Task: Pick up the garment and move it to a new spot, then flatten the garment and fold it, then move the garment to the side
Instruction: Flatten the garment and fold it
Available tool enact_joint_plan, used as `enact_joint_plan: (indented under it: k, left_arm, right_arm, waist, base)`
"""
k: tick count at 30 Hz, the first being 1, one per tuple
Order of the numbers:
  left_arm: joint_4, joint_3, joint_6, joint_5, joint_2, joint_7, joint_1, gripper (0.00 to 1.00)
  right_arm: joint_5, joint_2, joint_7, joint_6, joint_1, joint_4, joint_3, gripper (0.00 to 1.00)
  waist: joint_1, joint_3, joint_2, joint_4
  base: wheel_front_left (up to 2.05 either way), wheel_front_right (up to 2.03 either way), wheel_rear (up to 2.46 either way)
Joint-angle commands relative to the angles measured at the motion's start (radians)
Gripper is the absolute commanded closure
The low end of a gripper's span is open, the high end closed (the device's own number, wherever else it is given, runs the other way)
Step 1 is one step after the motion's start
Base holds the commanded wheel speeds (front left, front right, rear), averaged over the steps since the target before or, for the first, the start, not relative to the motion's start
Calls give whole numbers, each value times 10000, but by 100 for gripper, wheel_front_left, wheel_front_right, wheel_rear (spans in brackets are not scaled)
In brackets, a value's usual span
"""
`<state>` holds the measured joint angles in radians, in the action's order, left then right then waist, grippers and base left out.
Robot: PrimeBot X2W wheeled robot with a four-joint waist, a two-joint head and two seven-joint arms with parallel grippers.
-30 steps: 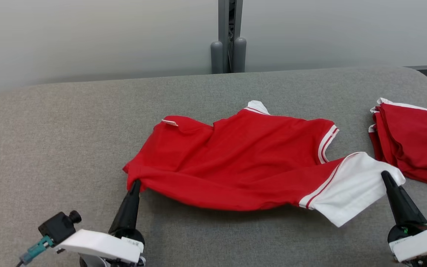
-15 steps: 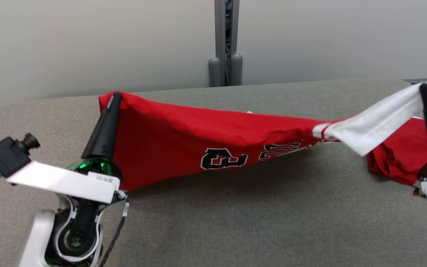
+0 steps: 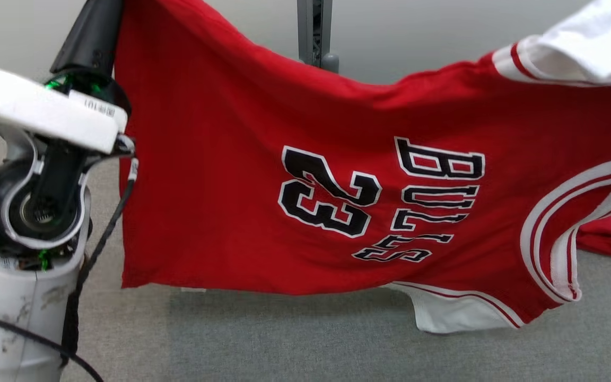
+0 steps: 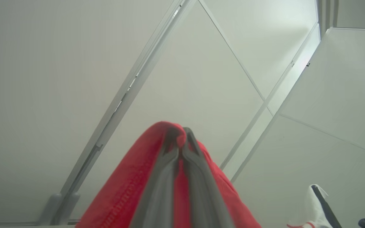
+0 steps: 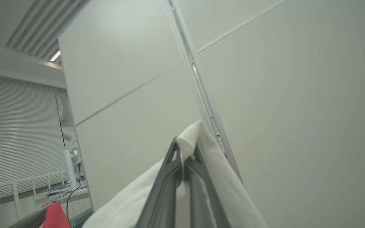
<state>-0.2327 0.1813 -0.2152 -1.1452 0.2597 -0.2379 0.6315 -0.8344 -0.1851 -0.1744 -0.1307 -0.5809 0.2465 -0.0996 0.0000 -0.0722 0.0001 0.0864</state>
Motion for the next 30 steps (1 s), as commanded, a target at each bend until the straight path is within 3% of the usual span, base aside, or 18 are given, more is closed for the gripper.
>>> enact_joint_plan:
  k: [1, 5, 10, 15, 18, 23, 30]
  left_arm:
    - [195, 9, -75, 106, 59, -65, 280, 100]
    - [1671, 241, -259, 561, 297, -357, 1746, 100]
    - [3806, 297, -220, 1426, 521, -14, 4246, 100]
    - [6013, 275, 296, 2426, 738, 1243, 6876, 100]
    - [7008, 181, 798, 2824, 846, 2279, 8083, 100]
    - [8282, 161, 1838, 3062, 999, 3527, 8877, 100]
    - [9426, 199, 3065, 2683, 1103, 4160, 7565, 100]
  right_arm:
    - [107, 30, -111, -1, -289, -198, 57, 100]
    - [581, 327, -355, -1, -2097, -1763, 369, 100]
    - [1529, 621, 253, -1, -4983, -4105, 616, 100]
    - [2419, 947, 1668, -1, -7848, -6251, 667, 100]
    - [2318, 1136, 2478, -1, -8926, -7142, 829, 100]
    - [1680, 1273, 3046, -1, -8964, -7524, 1904, 100]
    - [701, 652, 3609, -1, -6800, -7291, 3408, 100]
  waist:
    - [0, -229, -1, 55]
    - [0, -981, -1, 191]
    - [0, -2341, -1, 384]
    - [0, -3444, -1, 720]
    - [0, -3938, -1, 1024]
    - [0, -4671, -1, 1384]
    - [0, -5011, -1, 1269]
  base:
    - [0, 0, 0]
    - [0, 0, 0]
    - [0, 0, 0]
    - [0, 0, 0]
    - [0, 0, 0]
    - [0, 0, 0]
    - [0, 0, 0]
